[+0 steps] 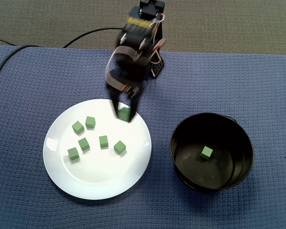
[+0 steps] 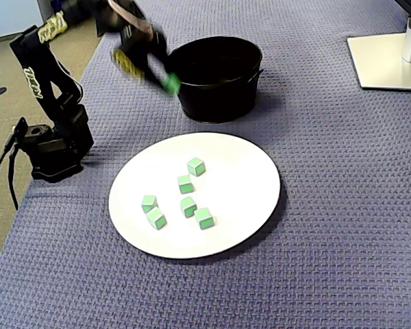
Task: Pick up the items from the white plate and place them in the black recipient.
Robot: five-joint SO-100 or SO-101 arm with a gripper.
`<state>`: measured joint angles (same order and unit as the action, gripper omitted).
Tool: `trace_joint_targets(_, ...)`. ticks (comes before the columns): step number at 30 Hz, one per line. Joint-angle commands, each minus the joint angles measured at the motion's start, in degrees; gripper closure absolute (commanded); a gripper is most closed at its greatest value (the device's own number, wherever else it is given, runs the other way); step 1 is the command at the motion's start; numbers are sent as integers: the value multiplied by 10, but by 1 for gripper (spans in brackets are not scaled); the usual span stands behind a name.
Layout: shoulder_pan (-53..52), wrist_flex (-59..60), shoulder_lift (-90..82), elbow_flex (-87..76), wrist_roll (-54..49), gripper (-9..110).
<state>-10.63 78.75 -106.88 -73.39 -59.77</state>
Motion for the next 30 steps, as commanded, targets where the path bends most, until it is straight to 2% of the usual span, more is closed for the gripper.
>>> trace_joint_targets(1,126,-23,-35,162,212,101)
trace_joint_targets(5,261,-94,8,171,304,101)
trace_joint_targets(9,345,-131,105,153,365,102)
trace_joint_targets(17,379,-310,208,-99,376,100)
trace_joint_targets(19,379,-325,218,-121,374,94)
trace_joint_targets(20,379,-326,219,-127,376,86)
trace_joint_targets(22,378,-308,210,-127,371,68)
trace_joint_targets(23,374,-290,202,-120,361,64)
trace_joint_targets(27,322,-155,159,-14,307,64)
trace_joint_targets(30,229,-30,135,93,272,65)
